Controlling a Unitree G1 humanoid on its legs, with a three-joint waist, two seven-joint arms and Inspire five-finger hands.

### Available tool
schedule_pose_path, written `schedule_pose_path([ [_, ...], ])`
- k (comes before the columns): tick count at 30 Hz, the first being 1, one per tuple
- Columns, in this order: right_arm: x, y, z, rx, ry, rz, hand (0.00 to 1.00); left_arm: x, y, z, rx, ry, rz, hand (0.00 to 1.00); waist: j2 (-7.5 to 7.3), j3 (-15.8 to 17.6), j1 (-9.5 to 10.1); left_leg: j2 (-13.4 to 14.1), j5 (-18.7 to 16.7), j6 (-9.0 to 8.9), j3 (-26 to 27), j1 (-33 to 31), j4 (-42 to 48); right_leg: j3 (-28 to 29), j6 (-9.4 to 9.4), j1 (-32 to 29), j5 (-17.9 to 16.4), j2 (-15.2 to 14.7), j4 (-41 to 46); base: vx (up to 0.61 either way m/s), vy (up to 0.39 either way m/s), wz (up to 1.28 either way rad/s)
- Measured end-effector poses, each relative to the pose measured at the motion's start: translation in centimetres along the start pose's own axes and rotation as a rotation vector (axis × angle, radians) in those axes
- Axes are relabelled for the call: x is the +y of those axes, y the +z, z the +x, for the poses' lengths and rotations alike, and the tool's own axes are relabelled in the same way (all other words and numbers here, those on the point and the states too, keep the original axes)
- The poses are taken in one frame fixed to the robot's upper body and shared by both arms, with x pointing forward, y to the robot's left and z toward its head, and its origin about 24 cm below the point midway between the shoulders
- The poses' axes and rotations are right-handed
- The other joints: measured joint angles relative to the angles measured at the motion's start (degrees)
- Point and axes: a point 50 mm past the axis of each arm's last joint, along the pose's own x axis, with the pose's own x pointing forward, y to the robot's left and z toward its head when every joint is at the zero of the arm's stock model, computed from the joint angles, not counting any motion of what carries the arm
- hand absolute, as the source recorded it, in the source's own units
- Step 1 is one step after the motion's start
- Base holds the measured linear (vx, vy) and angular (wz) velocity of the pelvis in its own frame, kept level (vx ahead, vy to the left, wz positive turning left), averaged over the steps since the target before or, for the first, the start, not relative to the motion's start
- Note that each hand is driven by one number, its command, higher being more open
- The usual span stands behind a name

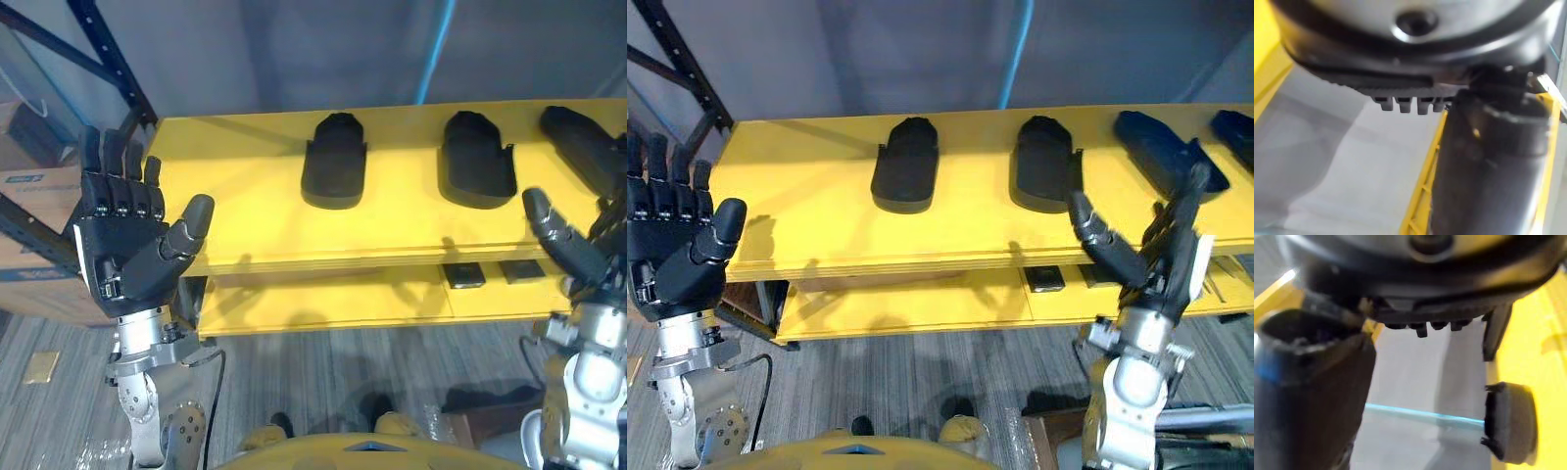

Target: Walk over and take three plastic housings, then place them on the shelf

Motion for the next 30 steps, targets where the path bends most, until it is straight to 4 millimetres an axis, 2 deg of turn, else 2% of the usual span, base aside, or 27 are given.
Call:
schedule_pose_path([
  [4,0.6,-1.2,-2.1,0.093,-0.049,0.116,1.0,-0.4,-0.3,-0.2,0.013,0.007,-0.021,1.0,0.11,-0.7,-0.28,0.0,-0.6,-0.46,2.4,0.2,0.0,2.1,0.07,-1.4,0.4,0.1,0.1,-0.02,0.029,-0.29],
  [6,1.0,-1.5,-2.5,0.115,-0.036,0.131,1.0,-0.5,-0.5,-0.2,0.018,0.016,-0.029,1.0,0.44,-0.7,-0.27,0.1,-1.1,-0.4,4.0,0.1,0.7,3.9,-0.51,-3.4,-0.2,0.0,2.3,0.01,0.025,-0.43],
  [7,1.5,-1.5,-2.5,0.117,-0.023,0.142,1.0,-0.6,-0.5,-0.2,0.021,0.021,-0.028,1.0,0.48,-0.2,-0.33,0.4,-1.4,-0.37,4.7,-0.2,2.4,4.8,-0.37,-5.0,-1.1,-0.4,5.6,0.01,0.027,-0.41],
  [9,2.6,-1.6,-2.7,0.123,0.009,0.17,1.0,-1.0,-0.8,-0.2,0.034,0.013,-0.015,1.0,-0.55,2.4,-1.48,0.9,-4.3,-0.08,5.1,-0.2,8.4,6.7,-0.46,-7.8,-5.4,-2.4,15.6,-0.02,0.027,-0.28],
  [11,2.8,-1.5,-2.8,0.117,0.016,0.173,1.0,-1.4,-1.0,-0.1,0.037,0.002,0.002,1.0,-0.48,2.8,-1.89,1.0,-5.3,0.23,5.1,-0.7,9.9,7.0,-0.32,-8.1,-5.4,-2.9,15.9,-0.08,0.046,-0.12],
  [12,2.8,-1.4,-2.7,0.106,0.011,0.176,1.0,-1.6,-1.0,0.3,0.022,-0.006,-0.003,1.0,0.07,3.2,-1.93,1.6,-6.7,0.77,4.9,-2.3,11.0,8.5,0.58,-9.5,-4.8,-2.7,15.9,-0.12,0.046,-0.1],
  [13,2.9,-1.5,-2.6,0.105,0.01,0.177,1.0,-1.5,-0.9,0.4,0.016,-0.001,-0.003,1.0,0.35,3.7,-1.84,1.9,-6.8,0.72,4.7,-2.4,11.1,9.8,0.71,-10.3,-4.7,-2.4,16.9,-0.15,0.062,-0.02],
  [14,2.9,-1.6,-2.6,0.108,0.009,0.172,1.0,-1.5,-0.9,0.6,0.011,0.008,-0.003,1.0,0.71,4.3,-1.91,2.3,-7.3,-0.05,4.4,-2.5,11.1,12.3,-0.78,-11.4,-6.0,-2.5,18.9,-0.11,0.055,0.09],
  [15,2.8,-1.8,-2.7,0.116,0.009,0.163,1.0,-1.3,-0.8,0.6,0.014,0.019,0.004,1.0,1.07,4.5,-2.07,3.0,-7.6,-0.61,3.7,-2.9,11.5,16.3,-0.96,-12.2,-6.2,-2.4,20.3,-0.09,0.023,0.2],
  [17,2.7,-1.9,-3.0,0.126,0.025,0.158,1.0,-1.0,-0.6,0.5,0.01,0.036,0.013,1.0,1.14,4.5,-2.5,5.1,-8.4,-2.09,1.8,-4.4,13.6,18.9,0.58,-11.7,-5.9,-2.5,20.7,-0.01,-0.114,0.38],
  [18,2.7,-1.9,-3.0,0.125,0.036,0.158,1.0,-0.9,-0.5,0.3,0.006,0.047,0.015,1.0,0.87,4.4,-2.5,5.9,-8.4,-2.72,1.0,-5.0,14.4,18.6,1.41,-11.2,-6.5,-2.6,21.3,0.07,-0.251,0.44],
  [19,2.8,-1.9,-3.0,0.12,0.058,0.16,1.0,-0.5,-0.3,-0.1,0.005,0.073,0.019,1.0,-0.1,3.9,-2.41,7.0,-8.7,-4.17,-0.5,-6.2,16.0,17.0,2.39,-10.2,-7.3,-2.6,21.2,0.13,-0.401,0.47],
  [20,2.7,-1.7,-2.9,0.106,0.071,0.155,1.0,-0.1,-0.2,-0.3,0.007,0.105,0.009,1.0,-1.08,3.4,-1.99,8.5,-8.8,-4.87,-2.7,-8.6,19.0,15.2,3.47,-8.6,-10.8,-2.3,19.8,0.12,-0.429,0.54],
  [21,2.6,-1.6,-2.5,0.093,0.078,0.146,1.0,0.0,-0.4,-0.4,0.011,0.123,0.004,1.0,-0.84,3.6,-1.88,9.8,-8.8,-4.87,-4.3,-9.9,20.8,13.5,4.22,-8.1,-12.5,-1.5,19.5,0.09,-0.381,0.69],
  [22,2.3,-1.6,-2.0,0.081,0.086,0.124,1.0,0.1,-0.9,-0.5,0.036,0.152,-0.001,1.0,0.03,3.8,-2.06,11.8,-7.9,-3.53,-6.1,-11.5,22.4,10.7,2.74,-7.7,-13.0,0.0,20.4,0.05,-0.275,0.98],
  [23,1.8,-1.6,-1.2,0.067,0.079,0.094,1.0,0.5,-1.8,-0.7,0.093,0.175,-0.014,1.0,0.01,4.1,-1.99,12.9,-4.7,0.34,-6.2,-12.9,22.6,7.2,1.04,-7.1,-14.0,0.6,21.5,0.06,-0.335,1.22],
  [24,1.3,-1.2,-0.5,0.039,0.069,0.076,1.0,0.8,-2.4,-1.0,0.135,0.194,-0.029,1.0,0.17,4.0,-1.96,12.9,-1.8,1.43,-4.8,-12.9,21.0,4.6,0.52,-5.9,-14.3,0.7,21.0,0.06,-0.314,1.01],
  [26,0.4,-0.5,0.4,-0.002,0.051,0.044,1.0,0.8,-2.9,-1.2,0.157,0.186,-0.036,1.0,0.6,4.2,-1.73,12.4,-1.2,0.73,-2.2,-12.0,19.5,2.3,-0.4,-4.5,-14.6,0.7,19.7,0.06,-0.259,0.69],
  [28,-0.3,0.3,1.6,-0.053,0.035,0.017,1.0,0.4,-3.1,-1.3,0.163,0.163,-0.053,1.0,1.5,3.8,-1.11,9.3,-1.6,-0.02,-1.9,-10.0,15.3,1.2,-1.22,-4.1,-14.2,0.6,18.6,0.05,-0.133,0.42],
  [30,0.1,0.7,2.9,-0.07,0.052,0.01,1.0,0.1,-2.9,-1.2,0.155,0.122,-0.054,1.0,2.18,3.4,0.17,5.9,0.9,-2.92,-5.1,-6.1,6.0,2.3,-1.53,-4.9,-13.7,0.5,18.0,-0.01,0.031,-0.15],
])
